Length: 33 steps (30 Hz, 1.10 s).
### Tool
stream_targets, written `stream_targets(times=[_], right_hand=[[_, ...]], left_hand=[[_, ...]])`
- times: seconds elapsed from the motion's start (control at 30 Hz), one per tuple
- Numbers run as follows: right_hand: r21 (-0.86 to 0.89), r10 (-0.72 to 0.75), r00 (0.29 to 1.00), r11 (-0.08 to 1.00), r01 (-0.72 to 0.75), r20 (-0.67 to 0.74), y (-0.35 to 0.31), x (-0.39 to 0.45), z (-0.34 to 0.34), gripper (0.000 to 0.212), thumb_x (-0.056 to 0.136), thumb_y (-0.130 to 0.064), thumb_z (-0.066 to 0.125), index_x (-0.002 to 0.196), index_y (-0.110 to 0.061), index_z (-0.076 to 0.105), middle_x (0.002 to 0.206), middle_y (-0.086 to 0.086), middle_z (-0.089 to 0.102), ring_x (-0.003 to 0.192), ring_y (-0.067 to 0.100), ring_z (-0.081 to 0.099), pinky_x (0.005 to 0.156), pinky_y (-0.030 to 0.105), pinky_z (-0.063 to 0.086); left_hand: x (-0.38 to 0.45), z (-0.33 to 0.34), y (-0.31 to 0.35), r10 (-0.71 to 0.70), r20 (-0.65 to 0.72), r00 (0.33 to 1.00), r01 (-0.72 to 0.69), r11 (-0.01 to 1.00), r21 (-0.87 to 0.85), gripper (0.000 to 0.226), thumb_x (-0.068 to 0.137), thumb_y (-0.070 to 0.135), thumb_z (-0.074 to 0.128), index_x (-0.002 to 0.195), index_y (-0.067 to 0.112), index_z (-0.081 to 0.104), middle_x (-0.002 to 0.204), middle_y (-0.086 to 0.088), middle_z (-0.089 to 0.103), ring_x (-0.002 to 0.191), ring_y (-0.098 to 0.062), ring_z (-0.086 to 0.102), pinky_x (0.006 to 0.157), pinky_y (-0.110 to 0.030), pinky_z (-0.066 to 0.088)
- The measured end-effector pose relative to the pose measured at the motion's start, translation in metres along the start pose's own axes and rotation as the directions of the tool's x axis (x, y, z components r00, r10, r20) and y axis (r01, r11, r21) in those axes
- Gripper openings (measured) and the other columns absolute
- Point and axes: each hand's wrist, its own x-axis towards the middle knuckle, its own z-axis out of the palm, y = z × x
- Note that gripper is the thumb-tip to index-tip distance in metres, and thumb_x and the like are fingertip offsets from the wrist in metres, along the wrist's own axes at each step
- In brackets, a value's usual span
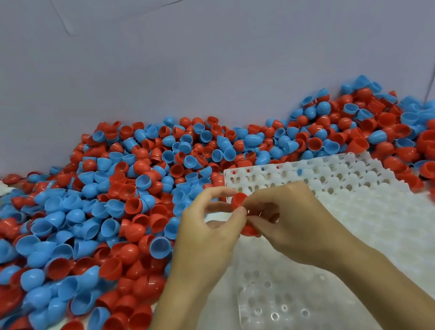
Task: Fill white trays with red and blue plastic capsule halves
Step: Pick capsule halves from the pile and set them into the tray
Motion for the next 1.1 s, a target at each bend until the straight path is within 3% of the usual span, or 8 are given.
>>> stream_targets(times=[0.17, 0.33, 0.43, 0.57, 0.7, 0.87, 1.0, 1.1], right_hand=[[-0.082, 0.109, 0.987, 0.992, -0.099, 0.12, -0.025, -0.009, -0.011, 0.014, 0.087, -0.018, 0.075, 0.1, -0.02, 0.078, 0.07, -0.012, 0.072, 0.064, -0.001, 0.067, 0.064, 0.017, 0.057], [-0.346, 0.239, 0.913, 0.931, -0.119, 0.331, -0.054, -0.024, -0.017, 0.009, 0.082, -0.029, 0.076, 0.091, -0.03, 0.074, 0.07, -0.016, 0.062, 0.058, 0.003, 0.065, 0.049, 0.019, 0.054], [-0.468, 0.312, 0.858, 0.878, -0.097, 0.407, -0.068, -0.032, -0.011, 0.011, 0.081, -0.031, 0.077, 0.089, -0.028, 0.07, 0.076, -0.016, 0.056, 0.063, 0.008, 0.064, 0.056, 0.024, 0.057], [-0.559, 0.315, 0.841, 0.829, -0.018, 0.439, -0.08, -0.033, -0.009, 0.016, 0.082, -0.035, 0.074, 0.094, -0.03, 0.064, 0.085, -0.013, 0.052, 0.072, 0.008, 0.059, 0.064, 0.024, 0.054], [-0.57, 0.353, 0.806, 0.821, -0.024, 0.475, -0.085, -0.034, -0.012, 0.017, 0.081, -0.036, 0.076, 0.09, -0.034, 0.062, 0.086, -0.014, 0.05, 0.069, 0.007, 0.057, 0.06, 0.019, 0.049], [-0.6, 0.337, 0.801, 0.799, 0.035, 0.495, -0.083, -0.038, -0.002, 0.016, 0.082, -0.034, 0.074, 0.093, -0.029, 0.064, 0.089, -0.013, 0.051, 0.07, 0.008, 0.056, 0.063, 0.023, 0.051], [-0.608, 0.344, 0.798, 0.793, 0.035, 0.494, -0.084, -0.038, -0.001, 0.02, 0.084, -0.034, 0.072, 0.102, -0.028, 0.063, 0.093, -0.011, 0.054, 0.074, 0.008, 0.057, 0.071, 0.027, 0.056], [-0.604, 0.343, 0.795, 0.796, 0.036, 0.5, -0.083, -0.038, -0.003, 0.024, 0.084, -0.038, 0.072, 0.104, -0.029, 0.064, 0.091, -0.012, 0.056, 0.073, 0.006, 0.058, 0.068, 0.023, 0.054]], left_hand=[[0.017, -0.019, -0.003, -0.025, -0.163, 0.986, 0.016, 0.998, -0.054, 0.015, 0.098, 0.019, 0.059, 0.091, 0.023, 0.071, 0.088, -0.002, 0.074, 0.074, -0.018, 0.074, 0.072, -0.031, 0.059], [0.021, -0.02, -0.003, 0.021, -0.214, 0.977, -0.028, 0.999, -0.031, 0.017, 0.097, 0.015, 0.058, 0.087, 0.023, 0.07, 0.086, -0.002, 0.073, 0.065, -0.011, 0.07, 0.063, -0.023, 0.058], [0.021, -0.021, -0.002, 0.056, -0.203, 0.978, -0.058, 0.998, -0.007, 0.017, 0.097, 0.015, 0.057, 0.089, 0.023, 0.069, 0.089, -0.004, 0.072, 0.068, -0.012, 0.07, 0.058, -0.016, 0.052], [0.021, -0.025, -0.001, 0.085, -0.23, 0.969, -0.074, 0.996, 0.057, 0.015, 0.097, 0.017, 0.057, 0.09, 0.024, 0.068, 0.088, -0.001, 0.072, 0.068, -0.008, 0.07, 0.067, -0.024, 0.058], [0.025, -0.036, 0.0, 0.122, -0.296, 0.947, -0.093, 0.99, 0.109, 0.017, 0.096, 0.016, 0.057, 0.086, 0.024, 0.068, 0.083, -0.001, 0.072, 0.079, -0.016, 0.069, 0.071, -0.032, 0.059], [0.029, -0.054, 0.002, 0.151, -0.376, 0.914, -0.102, 0.984, 0.148, 0.017, 0.095, 0.017, 0.058, 0.086, 0.027, 0.07, 0.082, 0.004, 0.072, 0.078, -0.009, 0.067, 0.065, -0.024, 0.052], [0.03, -0.069, -0.003, 0.165, -0.339, 0.926, -0.042, 0.939, 0.341, 0.015, 0.092, 0.017, 0.063, 0.085, 0.026, 0.072, 0.083, 0.012, 0.069, 0.08, -0.001, 0.064, 0.057, -0.005, 0.041], [0.028, -0.075, -0.004, 0.164, -0.232, 0.959, -0.013, 0.84, 0.543, 0.008, 0.091, 0.019, 0.066, 0.089, 0.021, 0.073, 0.083, 0.015, 0.066, 0.077, 0.004, 0.059, 0.053, -0.004, 0.036]])
